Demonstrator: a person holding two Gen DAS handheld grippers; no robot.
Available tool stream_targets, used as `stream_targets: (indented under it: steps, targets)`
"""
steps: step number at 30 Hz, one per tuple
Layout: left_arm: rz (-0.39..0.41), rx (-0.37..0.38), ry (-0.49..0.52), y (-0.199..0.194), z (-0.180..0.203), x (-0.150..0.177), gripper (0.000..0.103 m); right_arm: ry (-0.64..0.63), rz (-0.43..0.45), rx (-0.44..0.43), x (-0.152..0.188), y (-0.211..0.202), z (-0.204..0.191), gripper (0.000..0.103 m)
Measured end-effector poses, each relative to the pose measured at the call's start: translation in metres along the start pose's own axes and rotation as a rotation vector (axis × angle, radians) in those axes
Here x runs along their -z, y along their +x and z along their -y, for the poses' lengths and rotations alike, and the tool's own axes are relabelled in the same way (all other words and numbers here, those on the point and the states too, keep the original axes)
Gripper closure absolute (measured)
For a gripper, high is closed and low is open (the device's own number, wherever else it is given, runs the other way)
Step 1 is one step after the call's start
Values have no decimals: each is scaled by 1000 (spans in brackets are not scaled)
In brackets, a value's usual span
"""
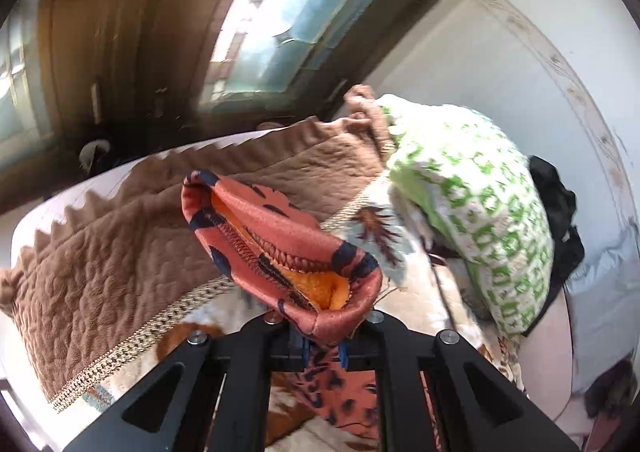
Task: Fold small clothes
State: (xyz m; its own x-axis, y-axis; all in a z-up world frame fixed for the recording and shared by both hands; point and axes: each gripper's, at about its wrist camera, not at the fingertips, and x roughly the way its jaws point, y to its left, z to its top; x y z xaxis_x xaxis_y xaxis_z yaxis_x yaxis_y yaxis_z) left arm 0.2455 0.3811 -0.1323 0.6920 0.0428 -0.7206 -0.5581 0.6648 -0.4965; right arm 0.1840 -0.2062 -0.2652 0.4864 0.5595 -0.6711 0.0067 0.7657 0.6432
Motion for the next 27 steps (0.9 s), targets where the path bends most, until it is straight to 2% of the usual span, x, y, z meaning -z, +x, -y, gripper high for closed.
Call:
stream_targets:
  steps: [3, 5, 10, 15, 18, 20, 22, 24, 25, 27]
  targets:
    - [4, 34, 209, -26, 82, 8, 93, 55, 3, -35, -5, -4, 9, 35]
    - [-14, 62, 343, -38, 141, 26, 93, 96, 20, -53, -9, -10, 14, 35]
    - [-115, 158, 628, -49, 277, 111, 93, 199, 131, -88, -29, -44, 35, 35]
    - [-257, 279, 775, -34, 377, 222, 93, 306, 276, -86, -50, -92, 70, 35]
    - [-340, 327, 799, -14, 418, 284, 93, 365, 331, -99, -57, -115, 91, 35]
    - [-428, 390, 804, -2, 440, 320, 93, 389, 359, -103, -60, -127, 102, 35]
    - [-538, 432, 809, 4, 458, 350, 86, 406, 386, -101, -63, -136, 110, 35]
    - [-625, 467, 810, -2, 465, 365, 56, 424, 400, -108, -65, -143, 120, 35]
    - [-626, 504, 819, -10, 466, 365, 52, 435, 401, -116, -65, -145, 124, 35]
    - [-534, 556, 860, -30, 464, 354, 39, 453, 390, -136, -67, -147, 130, 34]
